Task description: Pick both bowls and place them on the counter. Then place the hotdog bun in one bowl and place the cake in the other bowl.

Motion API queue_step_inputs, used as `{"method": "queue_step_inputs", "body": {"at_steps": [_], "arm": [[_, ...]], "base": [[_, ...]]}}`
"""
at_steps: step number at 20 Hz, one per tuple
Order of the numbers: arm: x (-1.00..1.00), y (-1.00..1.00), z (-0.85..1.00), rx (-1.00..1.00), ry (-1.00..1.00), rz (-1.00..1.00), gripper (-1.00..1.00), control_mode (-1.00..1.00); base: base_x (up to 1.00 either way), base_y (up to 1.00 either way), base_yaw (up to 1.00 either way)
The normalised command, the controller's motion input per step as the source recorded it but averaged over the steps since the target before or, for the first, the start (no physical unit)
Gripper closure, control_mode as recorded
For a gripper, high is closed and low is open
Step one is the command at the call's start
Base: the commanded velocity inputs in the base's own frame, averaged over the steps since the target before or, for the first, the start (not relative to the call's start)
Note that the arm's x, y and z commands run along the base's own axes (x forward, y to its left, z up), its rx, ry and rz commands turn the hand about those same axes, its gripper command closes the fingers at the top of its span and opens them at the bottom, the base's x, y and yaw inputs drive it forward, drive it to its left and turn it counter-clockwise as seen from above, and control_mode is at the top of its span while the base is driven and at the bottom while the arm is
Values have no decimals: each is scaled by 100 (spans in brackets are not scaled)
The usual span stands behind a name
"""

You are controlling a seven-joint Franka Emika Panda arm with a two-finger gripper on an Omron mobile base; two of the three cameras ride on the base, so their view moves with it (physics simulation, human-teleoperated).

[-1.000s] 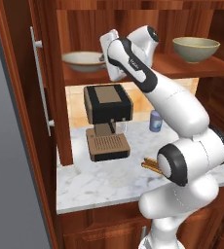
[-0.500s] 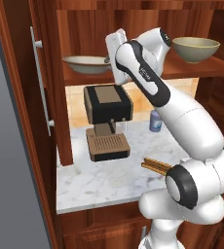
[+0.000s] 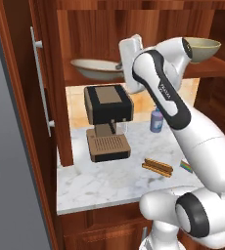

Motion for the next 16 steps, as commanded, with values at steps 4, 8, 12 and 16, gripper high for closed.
{"method": "queue_step_inputs", "body": {"at_steps": [4,8,12,16], "arm": [[-65,-17,3,0,-6,1,100,-100],[-73,-12,0,0,-9,5,100,-100],[-73,-10,-2,0,-3,6,100,-100],[-63,-10,-9,0,-3,9,100,-100]], "base": [[0,0,0],[0,0,0],[0,0,0],[0,0,0]]}}
